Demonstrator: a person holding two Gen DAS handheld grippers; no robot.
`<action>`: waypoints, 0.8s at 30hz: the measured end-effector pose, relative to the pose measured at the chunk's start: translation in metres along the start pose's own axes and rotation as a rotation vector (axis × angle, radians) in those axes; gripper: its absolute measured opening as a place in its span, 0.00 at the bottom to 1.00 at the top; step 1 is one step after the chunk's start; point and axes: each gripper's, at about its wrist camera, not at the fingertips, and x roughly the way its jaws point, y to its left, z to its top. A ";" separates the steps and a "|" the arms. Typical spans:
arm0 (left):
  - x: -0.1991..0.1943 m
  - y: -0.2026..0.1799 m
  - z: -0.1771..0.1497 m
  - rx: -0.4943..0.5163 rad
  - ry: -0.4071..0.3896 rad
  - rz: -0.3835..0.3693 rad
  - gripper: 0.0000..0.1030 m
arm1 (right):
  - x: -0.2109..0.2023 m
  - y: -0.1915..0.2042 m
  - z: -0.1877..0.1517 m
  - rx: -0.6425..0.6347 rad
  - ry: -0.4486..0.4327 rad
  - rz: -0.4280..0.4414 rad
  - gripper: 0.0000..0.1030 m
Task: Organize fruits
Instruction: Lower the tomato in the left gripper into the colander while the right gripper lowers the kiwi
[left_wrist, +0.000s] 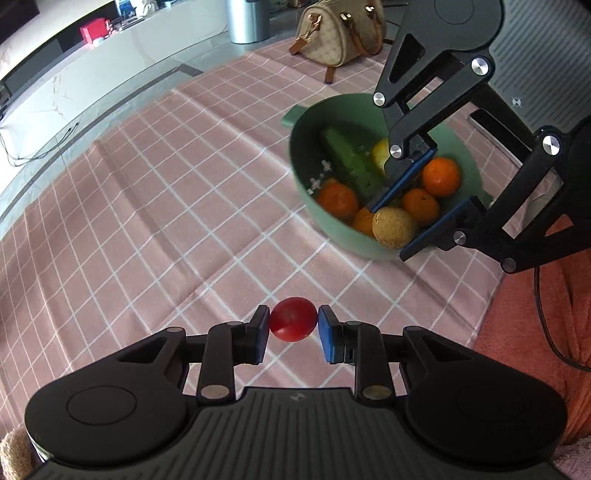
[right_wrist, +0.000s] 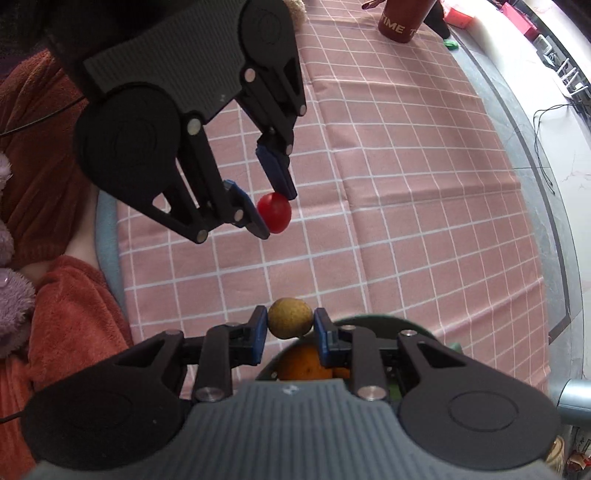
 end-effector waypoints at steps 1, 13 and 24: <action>-0.003 -0.011 0.005 0.019 -0.011 -0.002 0.31 | -0.006 0.002 -0.008 0.010 -0.003 -0.008 0.22; 0.006 -0.095 0.060 0.127 -0.054 -0.080 0.30 | -0.022 0.007 -0.108 0.197 0.004 -0.097 0.22; 0.060 -0.089 0.071 0.067 0.047 -0.164 0.30 | -0.005 0.004 -0.132 0.241 -0.100 -0.040 0.22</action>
